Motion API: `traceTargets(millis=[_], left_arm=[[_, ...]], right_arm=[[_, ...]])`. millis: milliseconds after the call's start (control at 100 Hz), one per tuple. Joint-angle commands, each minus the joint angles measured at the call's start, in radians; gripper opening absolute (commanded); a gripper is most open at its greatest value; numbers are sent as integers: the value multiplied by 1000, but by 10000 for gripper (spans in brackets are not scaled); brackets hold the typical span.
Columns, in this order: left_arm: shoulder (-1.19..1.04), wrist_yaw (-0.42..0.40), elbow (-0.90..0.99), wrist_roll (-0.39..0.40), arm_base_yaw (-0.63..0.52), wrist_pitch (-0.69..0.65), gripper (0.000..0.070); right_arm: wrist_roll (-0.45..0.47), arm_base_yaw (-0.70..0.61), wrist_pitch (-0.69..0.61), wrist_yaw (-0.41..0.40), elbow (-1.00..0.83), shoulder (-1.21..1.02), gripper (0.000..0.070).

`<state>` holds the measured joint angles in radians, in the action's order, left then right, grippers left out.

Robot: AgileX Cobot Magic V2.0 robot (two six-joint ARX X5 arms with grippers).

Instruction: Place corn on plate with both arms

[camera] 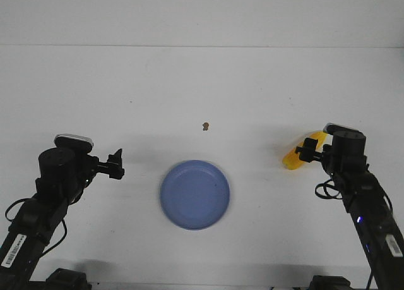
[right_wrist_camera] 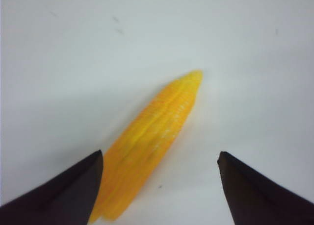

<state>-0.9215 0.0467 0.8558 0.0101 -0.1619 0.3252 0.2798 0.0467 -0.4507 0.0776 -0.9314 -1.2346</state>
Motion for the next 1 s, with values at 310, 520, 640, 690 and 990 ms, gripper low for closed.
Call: traceTargets(millis=[310, 520, 640, 690, 990], left_arm=[[-6, -2, 11, 5, -3, 7, 550], [-6, -2, 11, 5, -3, 7, 550], [-6, -2, 11, 5, -3, 8, 550], [-6, -2, 11, 5, -3, 8, 550], [-6, -2, 11, 5, -3, 7, 550]], right_arm=[[72, 38, 81, -121, -83, -272, 496], [91, 38, 102, -191, -83, -349, 496], [91, 37, 96, -200, -83, -369, 489], [91, 37, 90, -209, -83, -371, 427], [76, 36, 78, -290, -83, -363, 165]])
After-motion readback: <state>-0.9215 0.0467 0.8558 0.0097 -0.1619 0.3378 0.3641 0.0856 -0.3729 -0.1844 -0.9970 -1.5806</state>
